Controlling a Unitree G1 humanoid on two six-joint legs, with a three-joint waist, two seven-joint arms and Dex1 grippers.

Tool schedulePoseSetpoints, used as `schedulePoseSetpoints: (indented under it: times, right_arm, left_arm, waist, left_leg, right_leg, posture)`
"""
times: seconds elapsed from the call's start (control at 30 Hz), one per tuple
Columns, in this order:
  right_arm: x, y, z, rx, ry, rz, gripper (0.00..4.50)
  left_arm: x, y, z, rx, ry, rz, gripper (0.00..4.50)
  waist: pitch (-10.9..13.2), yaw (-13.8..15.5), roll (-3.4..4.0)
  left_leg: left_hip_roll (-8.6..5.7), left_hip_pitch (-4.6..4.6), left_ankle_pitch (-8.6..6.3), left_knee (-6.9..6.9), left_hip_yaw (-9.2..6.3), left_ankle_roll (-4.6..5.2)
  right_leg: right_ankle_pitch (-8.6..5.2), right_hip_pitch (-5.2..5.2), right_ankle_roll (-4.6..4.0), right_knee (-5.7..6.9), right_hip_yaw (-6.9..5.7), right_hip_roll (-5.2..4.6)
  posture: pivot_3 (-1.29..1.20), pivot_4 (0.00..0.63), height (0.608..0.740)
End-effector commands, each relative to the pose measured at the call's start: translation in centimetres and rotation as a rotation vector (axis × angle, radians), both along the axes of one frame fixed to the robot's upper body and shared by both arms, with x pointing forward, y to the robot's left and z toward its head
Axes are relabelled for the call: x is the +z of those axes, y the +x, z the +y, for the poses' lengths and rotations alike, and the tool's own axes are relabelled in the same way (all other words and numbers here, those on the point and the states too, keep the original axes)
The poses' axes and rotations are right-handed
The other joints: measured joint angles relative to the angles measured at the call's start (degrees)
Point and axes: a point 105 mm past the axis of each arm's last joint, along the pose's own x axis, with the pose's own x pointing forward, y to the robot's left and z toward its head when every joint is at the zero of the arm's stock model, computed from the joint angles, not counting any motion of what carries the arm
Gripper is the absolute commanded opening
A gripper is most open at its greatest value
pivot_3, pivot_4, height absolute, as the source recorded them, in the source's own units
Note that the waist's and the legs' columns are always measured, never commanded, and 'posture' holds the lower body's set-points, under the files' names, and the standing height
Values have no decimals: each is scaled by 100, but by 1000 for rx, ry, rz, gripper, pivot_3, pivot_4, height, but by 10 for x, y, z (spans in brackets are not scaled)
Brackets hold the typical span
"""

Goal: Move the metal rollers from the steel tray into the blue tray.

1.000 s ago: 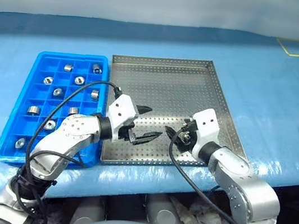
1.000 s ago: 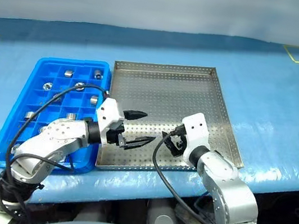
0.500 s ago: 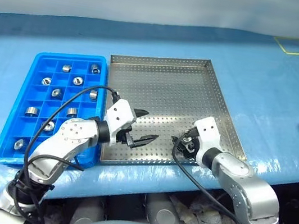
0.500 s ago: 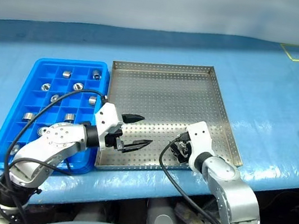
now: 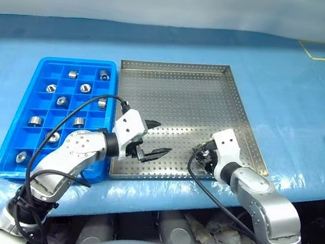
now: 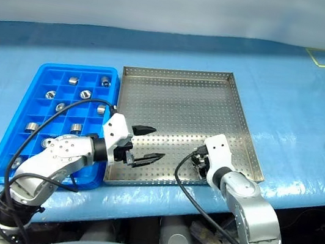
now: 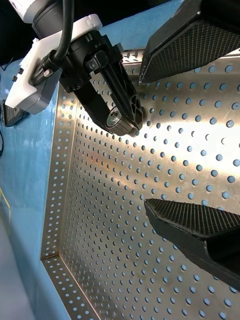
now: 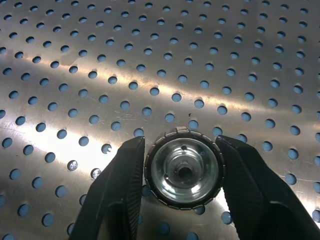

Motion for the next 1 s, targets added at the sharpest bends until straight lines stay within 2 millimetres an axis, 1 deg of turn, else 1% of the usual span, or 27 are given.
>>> schedulePoseSetpoints:
  times: [0.03,0.23,0.37,0.5,0.57,0.63,0.73,0.77,0.8,0.83,0.93,1.0]
  right_arm:
    - [6,1,2,3,7,-23,1695]
    - [12,4,10,35,22,-48,1695]
    - [29,7,32,126,90,-114,1695]
    - [57,21,72,267,192,-220,1695]
    - [67,25,86,324,220,-264,1695]
    - [76,29,108,418,245,-313,1695]
    - [79,26,140,563,309,-284,1695]
    - [79,26,146,590,323,-275,1695]
    - [79,26,154,619,327,-270,1695]
    - [79,24,162,654,335,-262,1695]
    - [79,19,185,748,353,-248,1695]
    - [77,15,197,800,355,-237,1695]
  left_arm:
    - [11,-4,-4,-28,-14,-52,4004]
    - [11,-5,-4,-28,-16,-53,4004]
    - [17,-3,6,16,-21,-69,4004]
    - [27,-3,39,149,5,-110,4004]
    - [30,-5,52,210,16,-122,4004]
    - [33,-7,74,313,42,-137,4004]
    - [37,-15,105,467,72,-158,4004]
    - [38,-18,112,503,78,-162,4004]
    - [39,-21,119,545,85,-165,4004]
    - [40,-26,127,587,94,-168,4004]
    - [40,-39,146,686,132,-161,4004]
    - [38,-46,153,726,150,-151,4004]
  waist:
    - [0,7,0]
    - [0,18,0]
    - [0,13,0]
    - [3,-19,-3]
    - [3,46,-4]
    - [4,142,-5]
    - [4,286,-6]
    - [5,373,-7]
    - [5,466,-6]
    - [4,547,-8]
    - [5,802,-7]
    - [5,960,-8]
  left_leg:
    - [0,0,0,0,0,0]
    - [0,1,0,0,0,0]
    - [1,4,0,0,2,1]
    - [7,7,0,0,8,0]
    - [7,12,0,-1,8,0]
    - [5,11,0,-1,3,0]
    - [5,8,-3,-5,3,5]
    - [5,6,-3,-6,0,5]
    - [5,3,-3,-6,-8,5]
    - [3,1,-4,-7,-14,4]
    - [0,-5,-6,-10,-30,3]
    - [-1,-8,-7,-9,-46,0]
  right_leg:
    - [0,0,0,0,1,0]
    - [1,0,2,0,4,1]
    - [3,-1,5,1,12,2]
    - [6,-5,9,6,25,8]
    - [6,-5,9,9,25,7]
    - [6,-4,8,5,18,5]
    - [7,-12,5,1,19,0]
    - [8,-13,-1,1,16,-2]
    - [21,-15,-30,0,6,-7]
    - [20,-15,-34,-1,-1,-12]
    - [15,-16,-43,-3,-21,-46]
    - [12,-14,-48,-5,-40,-50]
  posture:
    - [-242,150,740]
    - [-230,150,740]
    - [-206,150,740]
    - [-150,150,740]
    - [-117,150,740]
    - [-76,150,740]
    - [-17,150,740]
    - [-17,150,740]
    - [16,150,740]
    - [25,150,740]
    - [73,150,740]
    - [95,150,740]
